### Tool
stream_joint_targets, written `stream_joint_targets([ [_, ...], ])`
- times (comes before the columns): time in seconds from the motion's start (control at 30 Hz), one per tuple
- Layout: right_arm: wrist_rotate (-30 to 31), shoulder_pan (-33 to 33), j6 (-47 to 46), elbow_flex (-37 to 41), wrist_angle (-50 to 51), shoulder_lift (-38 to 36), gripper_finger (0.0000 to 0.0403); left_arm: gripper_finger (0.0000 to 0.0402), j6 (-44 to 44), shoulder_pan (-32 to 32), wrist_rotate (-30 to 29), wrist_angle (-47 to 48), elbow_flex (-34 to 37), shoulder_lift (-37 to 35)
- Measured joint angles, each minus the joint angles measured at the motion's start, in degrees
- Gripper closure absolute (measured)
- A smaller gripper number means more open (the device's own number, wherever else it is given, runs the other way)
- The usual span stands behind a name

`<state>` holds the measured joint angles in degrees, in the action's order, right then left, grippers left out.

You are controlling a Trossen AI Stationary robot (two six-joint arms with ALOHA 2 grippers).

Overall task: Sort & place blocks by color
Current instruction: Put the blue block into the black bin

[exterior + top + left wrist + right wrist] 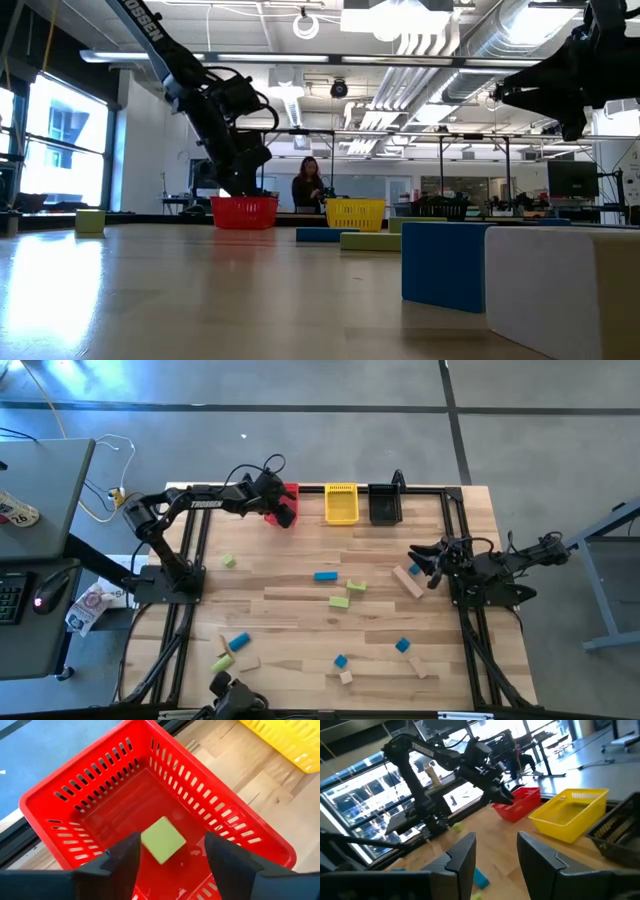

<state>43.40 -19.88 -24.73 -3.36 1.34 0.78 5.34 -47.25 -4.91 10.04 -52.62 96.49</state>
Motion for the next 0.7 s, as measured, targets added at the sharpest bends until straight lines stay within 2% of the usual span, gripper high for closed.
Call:
stream_joint_targets([
  [0.33,3.9,0.0,14.2,-0.2,-10.1,0.0,0.0274,0.0179,-1.4,-0.3,1.0,0.2,0.0,-6.9],
  [0.53,8.7,0.0,17.2,-5.3,-3.0,0.2,0.0274,0.0179,-1.0,0.8,4.2,1.6,0.0,-13.6],
  [0.7,11.3,0.0,14.1,-11.5,7.0,2.6,0.0274,0.0179,-1.1,3.4,6.0,2.7,0.0,-17.3],
])
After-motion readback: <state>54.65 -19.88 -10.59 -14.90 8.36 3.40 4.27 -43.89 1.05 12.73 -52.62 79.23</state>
